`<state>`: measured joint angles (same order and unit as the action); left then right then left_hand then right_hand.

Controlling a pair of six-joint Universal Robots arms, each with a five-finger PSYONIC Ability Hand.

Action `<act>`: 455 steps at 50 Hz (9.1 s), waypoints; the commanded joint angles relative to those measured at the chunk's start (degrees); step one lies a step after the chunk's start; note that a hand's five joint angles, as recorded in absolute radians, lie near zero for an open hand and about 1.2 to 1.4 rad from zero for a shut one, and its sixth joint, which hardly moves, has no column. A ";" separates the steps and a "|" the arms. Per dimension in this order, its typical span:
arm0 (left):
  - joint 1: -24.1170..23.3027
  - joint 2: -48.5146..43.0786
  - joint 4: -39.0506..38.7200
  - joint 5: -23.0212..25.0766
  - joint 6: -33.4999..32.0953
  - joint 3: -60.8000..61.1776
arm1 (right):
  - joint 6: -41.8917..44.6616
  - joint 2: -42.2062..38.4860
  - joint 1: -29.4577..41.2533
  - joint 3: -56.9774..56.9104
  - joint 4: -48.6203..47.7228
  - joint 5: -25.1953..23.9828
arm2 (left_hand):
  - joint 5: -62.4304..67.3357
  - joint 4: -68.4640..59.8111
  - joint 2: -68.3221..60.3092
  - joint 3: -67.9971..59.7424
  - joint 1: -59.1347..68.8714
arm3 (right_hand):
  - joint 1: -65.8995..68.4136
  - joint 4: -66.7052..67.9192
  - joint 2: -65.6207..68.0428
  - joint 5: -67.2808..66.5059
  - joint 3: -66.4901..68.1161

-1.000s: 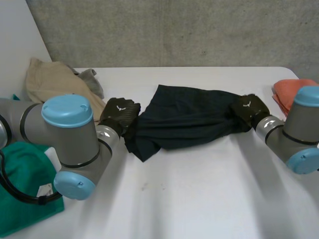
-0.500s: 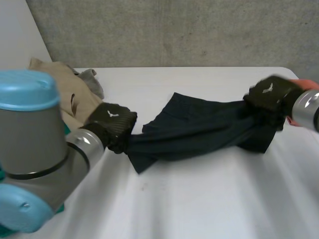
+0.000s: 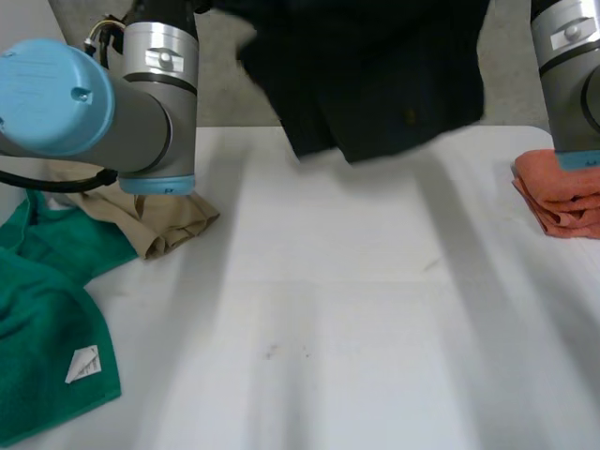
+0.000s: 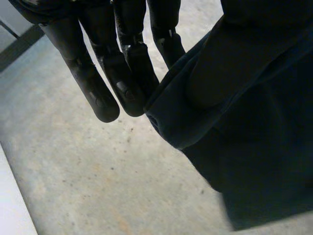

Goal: Fold the laundry.

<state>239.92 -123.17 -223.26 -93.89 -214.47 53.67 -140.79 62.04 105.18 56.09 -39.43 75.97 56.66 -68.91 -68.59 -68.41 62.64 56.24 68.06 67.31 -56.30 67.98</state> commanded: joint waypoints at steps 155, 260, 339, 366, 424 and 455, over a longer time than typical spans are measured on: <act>-11.76 22.10 49.68 -11.58 -0.42 41.25 | 19.59 19.43 1.34 45.60 67.03 -0.56 | -46.03 48.27 47.95 47.77 -42.00 | 23.76 11.94 12.69 -13.70 12.02; 0.02 -14.75 5.38 4.41 -7.89 5.73 | 4.31 -12.93 1.34 12.10 13.05 9.46 | -56.66 58.91 58.59 58.41 -52.64 | -46.24 -58.06 -57.31 56.30 -57.98; -2.18 11.55 10.03 -0.25 11.00 38.18 | 25.05 -6.76 15.32 27.76 24.75 -21.74 | -56.66 58.91 58.59 58.41 -52.64 | -0.64 -12.46 -11.71 10.70 -12.38; -11.85 -18.58 33.74 3.89 18.39 -0.58 | -28.93 -9.99 1.78 9.67 44.77 -6.44 | -51.91 54.16 53.84 53.66 -47.89 | -46.24 -58.06 -57.31 56.30 -57.98; -5.61 9.97 36.84 30.78 21.82 20.95 | -14.87 -7.81 9.34 41.83 10.08 -2.14 | -54.60 56.84 56.52 56.35 -50.58 | -46.24 -58.06 -57.31 56.30 -57.98; -6.05 11.63 37.02 30.96 21.73 21.74 | -12.76 -16.78 9.69 25.21 9.89 0.41 | -54.43 56.68 56.36 56.18 -50.41 | -3.48 -15.30 -14.55 13.54 -15.22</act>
<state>233.84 -111.91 -186.21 -62.87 -192.73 75.19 -153.50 47.15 114.97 85.24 -30.28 76.43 2.64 -11.68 -11.87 -11.88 11.18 10.30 12.94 13.04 -3.55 12.39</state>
